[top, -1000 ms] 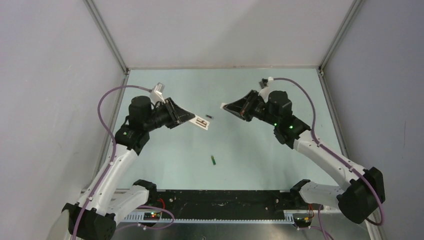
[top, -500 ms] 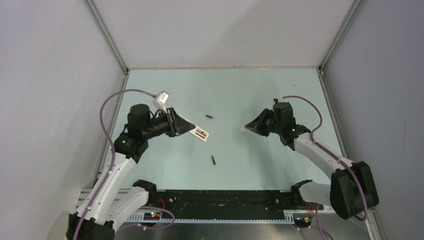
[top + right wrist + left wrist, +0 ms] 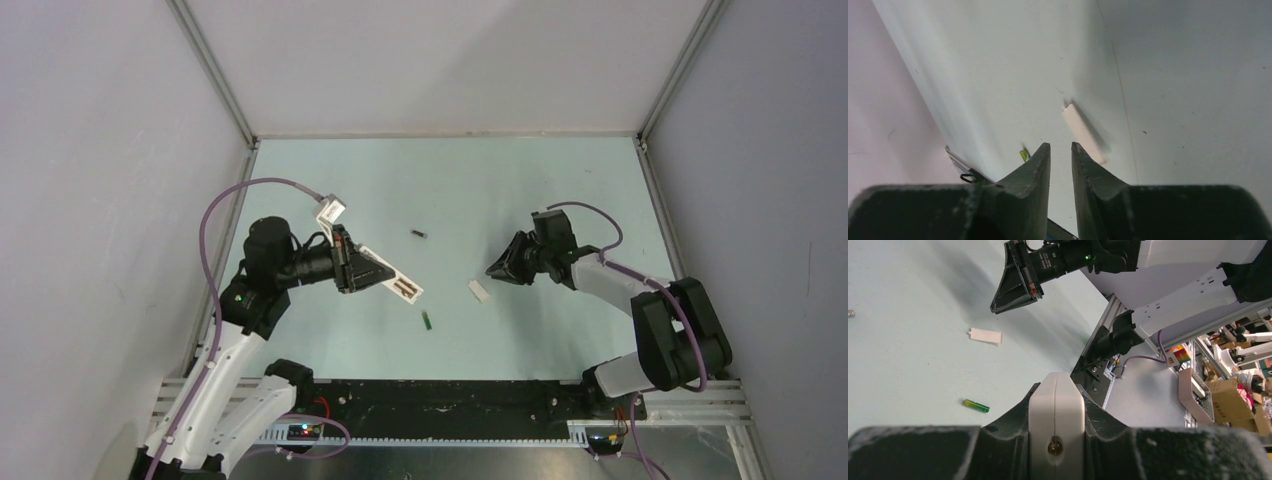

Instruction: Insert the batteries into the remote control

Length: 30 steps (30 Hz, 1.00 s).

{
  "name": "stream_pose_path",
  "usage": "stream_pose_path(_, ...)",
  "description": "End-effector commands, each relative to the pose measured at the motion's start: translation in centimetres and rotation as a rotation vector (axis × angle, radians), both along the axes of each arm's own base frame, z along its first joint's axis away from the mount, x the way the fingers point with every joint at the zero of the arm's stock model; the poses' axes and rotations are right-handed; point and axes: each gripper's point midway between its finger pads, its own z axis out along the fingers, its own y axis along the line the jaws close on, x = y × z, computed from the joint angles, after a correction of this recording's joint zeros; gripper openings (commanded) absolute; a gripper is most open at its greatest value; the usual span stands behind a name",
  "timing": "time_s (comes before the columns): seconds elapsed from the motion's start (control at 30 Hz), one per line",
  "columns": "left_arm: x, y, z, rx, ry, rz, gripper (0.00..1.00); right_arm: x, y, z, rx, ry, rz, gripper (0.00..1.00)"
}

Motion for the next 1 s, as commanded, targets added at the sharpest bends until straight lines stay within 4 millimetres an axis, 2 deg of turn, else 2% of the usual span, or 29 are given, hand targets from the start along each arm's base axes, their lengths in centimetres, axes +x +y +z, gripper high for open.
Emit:
stream_pose_path(0.0, -0.5, -0.2, 0.3, -0.003, -0.076, -0.053, 0.00, -0.4, -1.3, -1.3, -0.081, 0.009, 0.010, 0.31)
stream_pose_path(0.17, 0.0, -0.2, 0.3, 0.002, -0.073, -0.030, 0.00, -0.6, -2.5, -1.6, -0.143, 0.001, -0.006, 0.41)
stream_pose_path(0.33, 0.0, -0.1, 0.7, -0.003, -0.079, -0.023, 0.00, -0.6, -1.3, 0.7, -0.164, -0.106, 0.062, 0.46)
stream_pose_path(0.4, -0.1, -0.1, 0.9, -0.006, -0.084, -0.022, 0.00, -1.8, 0.5, 1.2, -0.217, -0.145, 0.159, 0.47)
stream_pose_path(0.43, -0.2, -0.1, 0.9, -0.008, -0.082, -0.023, 0.00, -2.0, 0.5, 1.0, -0.268, -0.153, 0.163, 0.48)
stream_pose_path(0.47, -0.4, -0.1, 1.0, -0.010, -0.085, -0.027, 0.00, -2.7, 2.0, 1.3, -0.291, -0.181, 0.223, 0.49)
stream_pose_path(0.5, -0.5, -0.1, 1.0, -0.013, -0.084, -0.026, 0.00, -2.9, 2.1, 1.1, -0.337, -0.191, 0.227, 0.49)
stream_pose_path(0.53, -0.7, 0.0, 1.2, -0.018, -0.090, -0.029, 0.00, -3.8, 3.6, 1.2, -0.353, -0.210, 0.283, 0.50)
stream_pose_path(0.57, -0.8, 0.0, 1.3, -0.021, -0.087, -0.029, 0.00, -3.6, 3.8, 0.9, -0.399, -0.216, 0.284, 0.51)
stream_pose_path(0.6, -0.9, 0.1, 1.5, -0.025, -0.096, -0.026, 0.00, -4.6, 4.9, 0.8, -0.415, -0.224, 0.322, 0.52)
stream_pose_path(0.63, -1.0, 0.1, 1.6, -0.028, -0.098, -0.021, 0.00, -4.4, 5.4, 0.8, -0.440, -0.239, 0.326, 0.54)
stream_pose_path(0.67, -1.1, 0.2, 1.9, -0.033, -0.106, -0.012, 0.00, -5.2, 6.5, 0.8, -0.449, -0.255, 0.365, 0.55)
stream_pose_path(0.7, -1.3, 0.3, 2.1, -0.037, -0.115, -0.008, 0.00, -5.0, 7.0, 0.8, -0.472, -0.266, 0.366, 0.57)
stream_pose_path(0.8, -1.5, 0.5, 2.5, -0.048, -0.116, 0.015, 0.00, -6.1, 9.4, 0.6, -0.490, -0.293, 0.431, 0.59)
stream_pose_path(0.97, -2.0, 0.8, 3.2, -0.071, -0.123, 0.038, 0.00, -7.1, 11.9, -1.2, -0.548, -0.292, 0.502, 0.59)
